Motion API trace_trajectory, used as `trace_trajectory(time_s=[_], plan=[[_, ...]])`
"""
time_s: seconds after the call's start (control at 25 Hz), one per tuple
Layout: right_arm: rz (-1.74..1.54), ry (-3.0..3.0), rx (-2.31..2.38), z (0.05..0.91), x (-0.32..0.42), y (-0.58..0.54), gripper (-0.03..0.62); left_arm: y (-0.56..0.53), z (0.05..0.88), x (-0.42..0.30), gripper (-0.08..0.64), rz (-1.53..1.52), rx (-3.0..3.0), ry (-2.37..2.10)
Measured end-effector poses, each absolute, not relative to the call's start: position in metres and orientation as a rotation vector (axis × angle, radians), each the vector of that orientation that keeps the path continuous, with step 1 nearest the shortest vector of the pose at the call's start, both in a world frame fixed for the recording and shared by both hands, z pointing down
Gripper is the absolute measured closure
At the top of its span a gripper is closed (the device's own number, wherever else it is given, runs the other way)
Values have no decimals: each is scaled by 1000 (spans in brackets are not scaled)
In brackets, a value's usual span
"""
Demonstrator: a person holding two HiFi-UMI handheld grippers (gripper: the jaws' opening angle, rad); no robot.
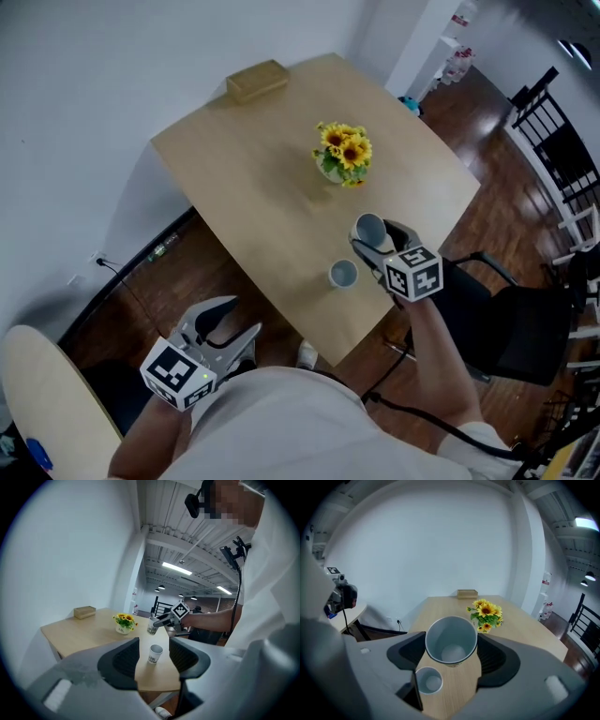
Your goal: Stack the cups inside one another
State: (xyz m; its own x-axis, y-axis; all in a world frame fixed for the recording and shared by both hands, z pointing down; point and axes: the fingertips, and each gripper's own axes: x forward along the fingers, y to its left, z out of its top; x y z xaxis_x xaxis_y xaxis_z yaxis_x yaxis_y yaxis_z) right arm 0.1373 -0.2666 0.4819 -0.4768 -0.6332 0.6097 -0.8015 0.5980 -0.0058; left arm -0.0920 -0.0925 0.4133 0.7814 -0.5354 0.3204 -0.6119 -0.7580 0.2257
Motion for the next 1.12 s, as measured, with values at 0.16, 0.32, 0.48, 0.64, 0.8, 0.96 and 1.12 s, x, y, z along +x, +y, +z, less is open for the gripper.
trace_trajectory(time_s=[0.16, 0.32, 0.48, 0.64, 0.8, 0.96, 1.12], plan=[[425, -2242, 1185, 472, 146, -237, 242, -95, 416, -86, 348, 316, 2694, -783], [470, -2229, 1222, 471, 146, -211, 242, -95, 417, -82, 348, 305, 2718, -705], [520, -2220, 1233, 480, 139, -196, 242, -95, 419, -82, 348, 303, 2729, -653], [564, -2225, 1244, 497, 133, -190, 242, -91, 422, -87, 348, 312, 2732, -630], [594, -2221, 1239, 518, 128, -192, 241, -89, 425, -97, 348, 324, 2717, -636], [634, -2192, 1222, 545, 126, -193, 236, -88, 425, -109, 348, 335, 2708, -654], [667, -2157, 1232, 559, 126, -189, 207, -87, 426, -122, 348, 348, 2690, -671]])
